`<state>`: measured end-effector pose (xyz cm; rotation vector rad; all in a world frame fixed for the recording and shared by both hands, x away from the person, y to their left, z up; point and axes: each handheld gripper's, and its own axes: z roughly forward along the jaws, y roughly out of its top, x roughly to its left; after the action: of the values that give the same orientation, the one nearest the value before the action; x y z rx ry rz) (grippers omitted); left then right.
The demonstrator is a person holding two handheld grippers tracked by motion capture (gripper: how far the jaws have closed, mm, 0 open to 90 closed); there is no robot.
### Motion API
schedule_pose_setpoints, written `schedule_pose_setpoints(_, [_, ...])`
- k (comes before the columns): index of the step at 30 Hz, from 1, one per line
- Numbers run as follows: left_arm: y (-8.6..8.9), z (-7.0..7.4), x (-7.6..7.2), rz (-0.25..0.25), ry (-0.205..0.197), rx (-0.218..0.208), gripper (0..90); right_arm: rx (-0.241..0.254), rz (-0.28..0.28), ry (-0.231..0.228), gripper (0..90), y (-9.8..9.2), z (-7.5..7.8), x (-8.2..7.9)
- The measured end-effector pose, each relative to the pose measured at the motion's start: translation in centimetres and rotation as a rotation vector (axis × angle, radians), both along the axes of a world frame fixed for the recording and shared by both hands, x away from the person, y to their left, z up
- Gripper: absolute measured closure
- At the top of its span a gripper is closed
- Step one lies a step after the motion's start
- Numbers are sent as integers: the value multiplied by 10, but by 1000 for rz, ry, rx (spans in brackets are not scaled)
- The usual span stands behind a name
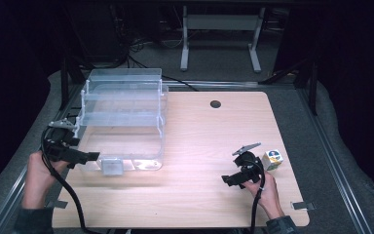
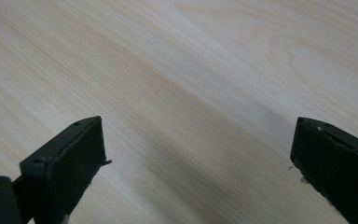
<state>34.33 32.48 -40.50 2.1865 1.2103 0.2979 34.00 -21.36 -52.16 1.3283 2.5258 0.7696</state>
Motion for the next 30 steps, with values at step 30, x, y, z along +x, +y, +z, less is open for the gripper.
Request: schedule_pose_setpoints(30, [65,-29,52,277,-17,-8,57,-15,49,44,29,4,-3,4])
